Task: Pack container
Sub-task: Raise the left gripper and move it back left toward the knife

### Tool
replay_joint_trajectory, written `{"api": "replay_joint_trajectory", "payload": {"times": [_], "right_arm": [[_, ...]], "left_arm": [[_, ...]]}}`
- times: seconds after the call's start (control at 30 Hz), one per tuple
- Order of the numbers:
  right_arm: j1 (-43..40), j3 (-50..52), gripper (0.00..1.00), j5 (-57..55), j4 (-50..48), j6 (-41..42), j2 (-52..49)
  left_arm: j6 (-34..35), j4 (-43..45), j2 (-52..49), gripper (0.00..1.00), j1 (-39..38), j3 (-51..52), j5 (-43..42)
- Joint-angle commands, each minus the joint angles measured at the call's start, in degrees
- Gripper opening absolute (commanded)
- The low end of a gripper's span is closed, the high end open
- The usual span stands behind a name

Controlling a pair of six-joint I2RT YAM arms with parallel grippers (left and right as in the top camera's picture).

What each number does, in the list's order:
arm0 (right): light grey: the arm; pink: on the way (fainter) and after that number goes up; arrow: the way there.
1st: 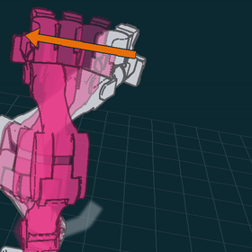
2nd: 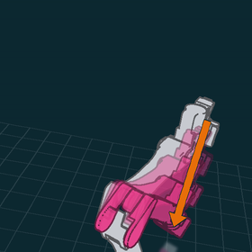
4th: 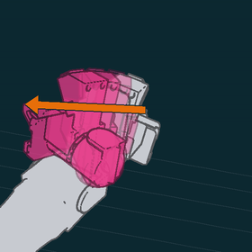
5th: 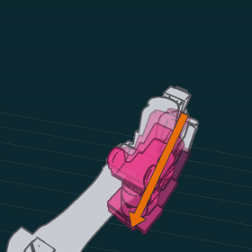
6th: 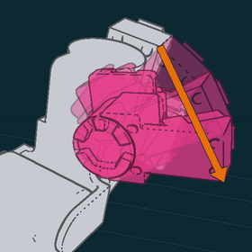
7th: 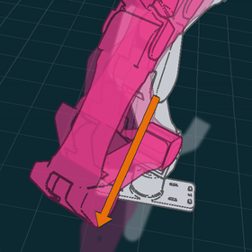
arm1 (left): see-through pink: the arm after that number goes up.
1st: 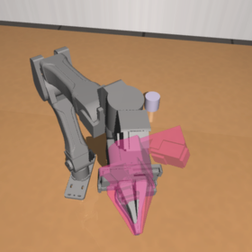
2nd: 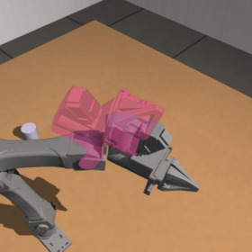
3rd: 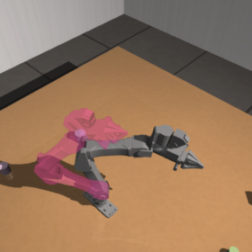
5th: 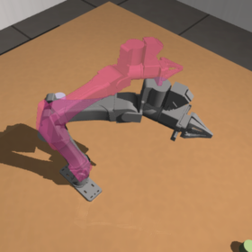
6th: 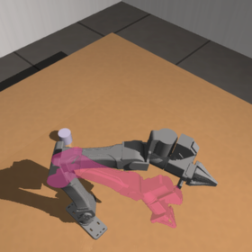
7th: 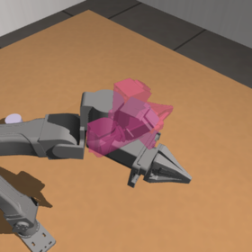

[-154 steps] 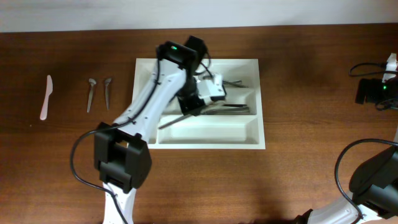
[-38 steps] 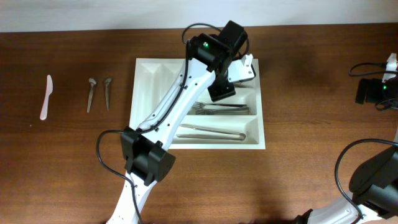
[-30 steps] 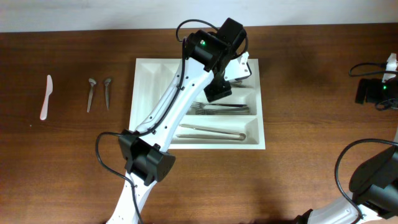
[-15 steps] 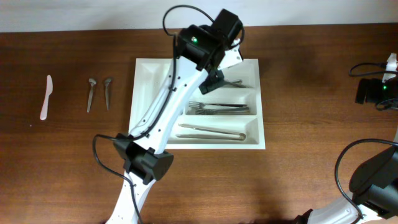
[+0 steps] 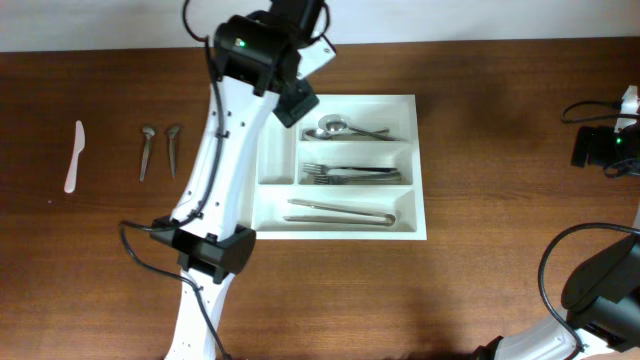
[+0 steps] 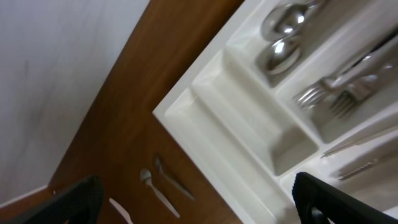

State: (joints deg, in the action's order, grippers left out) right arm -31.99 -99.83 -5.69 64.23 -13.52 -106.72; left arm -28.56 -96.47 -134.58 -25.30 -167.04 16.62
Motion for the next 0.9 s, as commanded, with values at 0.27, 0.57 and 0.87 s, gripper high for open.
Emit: {"api": "replay_joint_trajectory", "payload": {"times": [0.27, 0.57, 0.87], "right_arm": [[0.09, 0.11, 0.99, -0.31, 0.00, 0.31, 0.09], [0.09, 0.11, 0.99, -0.31, 0.00, 0.31, 0.09], [0.09, 0.11, 0.99, -0.31, 0.00, 0.31, 0.09]], "left_arm": [[9.27, -0.22, 0.35, 0.99, 13.38, -1.11, 1.22], [12.48, -0.22, 0.35, 0.99, 23.12, -1.11, 1.20], [17.86, -0.22, 0.35, 0.99, 31.56, -0.94, 0.37]]}}
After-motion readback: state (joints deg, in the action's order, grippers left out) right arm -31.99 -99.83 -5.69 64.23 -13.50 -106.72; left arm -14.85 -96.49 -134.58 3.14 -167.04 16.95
